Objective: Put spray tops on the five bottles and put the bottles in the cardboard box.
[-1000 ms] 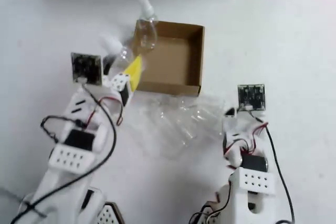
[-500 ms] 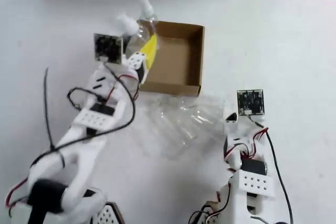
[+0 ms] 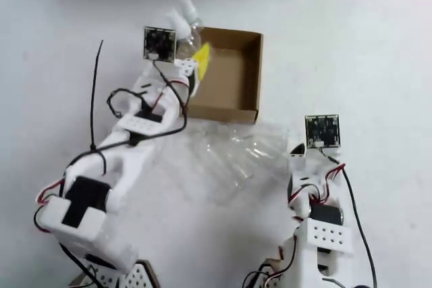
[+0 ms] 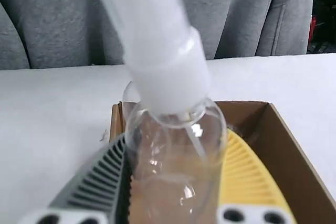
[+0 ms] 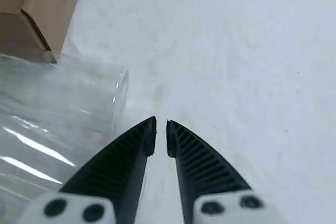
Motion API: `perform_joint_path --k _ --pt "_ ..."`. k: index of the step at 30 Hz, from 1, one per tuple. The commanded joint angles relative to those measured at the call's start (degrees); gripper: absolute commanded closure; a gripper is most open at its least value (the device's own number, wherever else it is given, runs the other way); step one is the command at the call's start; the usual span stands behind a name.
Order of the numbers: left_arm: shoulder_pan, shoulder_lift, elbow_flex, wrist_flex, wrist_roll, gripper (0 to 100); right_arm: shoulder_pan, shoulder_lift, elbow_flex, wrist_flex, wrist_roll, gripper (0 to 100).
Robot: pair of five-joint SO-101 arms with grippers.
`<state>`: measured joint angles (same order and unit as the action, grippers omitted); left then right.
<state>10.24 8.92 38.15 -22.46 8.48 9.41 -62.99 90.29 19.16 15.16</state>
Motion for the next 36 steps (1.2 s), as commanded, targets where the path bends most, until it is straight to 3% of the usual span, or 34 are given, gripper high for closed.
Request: perform_joint_path --k 1,16,29,36 --pt "0.48 1.80 -5.63 -2.20 -4.04 98 0.57 0.31 -0.53 -0.92 0.70 98.1" --pt "-0.66 9.27 -6.59 -8.26 -5.89 98 0.57 0.31 -0.53 -0.92 0.70 98.1" --pt "-1.54 9.89 -7.03 -7.56 -5.80 98 0.57 -0.13 0.18 -0.92 0.70 98.1" --pt "-2.68 9.89 -9.32 -2.37 -5.80 98 0.57 -0.13 0.18 -0.92 0.70 98.1"
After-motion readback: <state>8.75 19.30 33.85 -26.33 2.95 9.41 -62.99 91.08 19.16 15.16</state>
